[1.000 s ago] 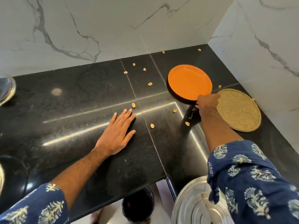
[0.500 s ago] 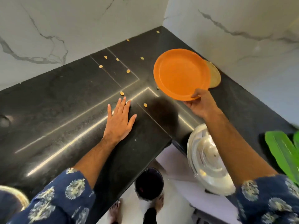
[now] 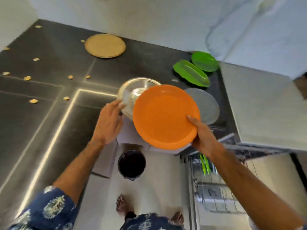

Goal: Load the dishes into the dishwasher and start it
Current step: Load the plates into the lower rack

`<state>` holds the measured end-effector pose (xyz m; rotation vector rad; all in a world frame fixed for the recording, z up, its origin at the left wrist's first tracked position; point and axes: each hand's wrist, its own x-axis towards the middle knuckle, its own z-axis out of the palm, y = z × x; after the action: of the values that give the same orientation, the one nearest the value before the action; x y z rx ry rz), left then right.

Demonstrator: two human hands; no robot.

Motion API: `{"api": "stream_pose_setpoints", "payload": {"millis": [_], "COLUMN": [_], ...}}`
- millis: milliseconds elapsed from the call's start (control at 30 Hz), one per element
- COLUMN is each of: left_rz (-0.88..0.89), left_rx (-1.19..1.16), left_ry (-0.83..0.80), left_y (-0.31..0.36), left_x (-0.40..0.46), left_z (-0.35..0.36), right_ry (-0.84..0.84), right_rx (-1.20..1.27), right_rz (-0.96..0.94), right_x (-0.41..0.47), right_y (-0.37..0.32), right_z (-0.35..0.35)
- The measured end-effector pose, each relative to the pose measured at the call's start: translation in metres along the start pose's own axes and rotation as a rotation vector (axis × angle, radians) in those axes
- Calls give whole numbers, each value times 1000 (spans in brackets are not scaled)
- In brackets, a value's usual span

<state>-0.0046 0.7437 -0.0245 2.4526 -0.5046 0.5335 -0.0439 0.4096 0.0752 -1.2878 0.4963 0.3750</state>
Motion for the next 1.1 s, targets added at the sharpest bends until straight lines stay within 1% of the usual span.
{"api": "stream_pose_setpoints", "payload": {"millis": [100,167,267,300,433,533,633,733,800,867,933,967,1000,1033,1100], "left_rz": [289,402,503,520,684,725,738,816,889,989,1079,1088,1074,1040,984], "left_rx": [-71,-67,-40,-33,13,26,74,169,224,255,266,263,274,288,327], "left_ry": [-161,-241,-398,-462,-737,-850,-881,-921,-913,-838,-694,-628,-596,-594,-661], "left_y": [86,141,222,243,338,392,427,453,468,487,511,524,535,543,551], "left_x": [19,23,25,23,9,0,0,7,19,38,71,89,110,129,161], "left_z": [63,102,158,174,254,296,334,379,399,418,429,434,444,455,482], "right_ry": [60,124,222,257,402,513,582,596,606,625,643,644,651,659,670], "right_rx": [64,120,197,214,318,368,271,214,189,129,-22,-100,-154,-211,-331], "right_rz": [-9,-8,-24,-23,12,49,113,154,157,135,113,114,102,83,29], "right_x": [-38,-65,-104,-114,-156,-174,-171,-148,-126,-100,-71,-59,-42,-26,13], "right_y": [17,30,57,68,120,159,192,221,232,245,250,250,250,251,257], "right_z": [-87,-144,-237,-264,-387,-457,-509,-550,-566,-584,-598,-602,-609,-617,-633]}}
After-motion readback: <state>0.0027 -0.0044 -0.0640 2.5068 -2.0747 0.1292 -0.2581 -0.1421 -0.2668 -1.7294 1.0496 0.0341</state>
